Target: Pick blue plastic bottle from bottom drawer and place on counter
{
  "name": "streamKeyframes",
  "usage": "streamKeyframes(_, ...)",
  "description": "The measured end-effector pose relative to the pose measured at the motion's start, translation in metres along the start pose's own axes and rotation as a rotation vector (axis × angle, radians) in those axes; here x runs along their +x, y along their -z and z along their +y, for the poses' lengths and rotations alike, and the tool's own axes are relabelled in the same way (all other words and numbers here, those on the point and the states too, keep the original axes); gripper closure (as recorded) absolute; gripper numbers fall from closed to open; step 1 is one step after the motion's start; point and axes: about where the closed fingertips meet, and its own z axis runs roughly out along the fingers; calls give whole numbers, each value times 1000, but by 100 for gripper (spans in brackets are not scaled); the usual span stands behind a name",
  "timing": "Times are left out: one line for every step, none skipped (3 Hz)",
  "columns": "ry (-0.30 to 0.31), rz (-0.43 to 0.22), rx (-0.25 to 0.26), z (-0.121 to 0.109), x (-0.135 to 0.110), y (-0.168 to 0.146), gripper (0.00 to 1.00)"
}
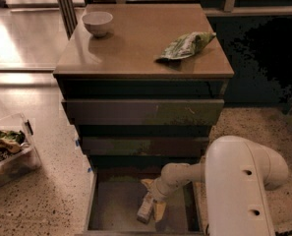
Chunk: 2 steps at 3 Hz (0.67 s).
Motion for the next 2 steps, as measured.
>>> streamKeyframes(15, -14, -27, -2, 13, -41, 0)
streamKeyframes(17, -28, -56, 1, 25, -78, 0)
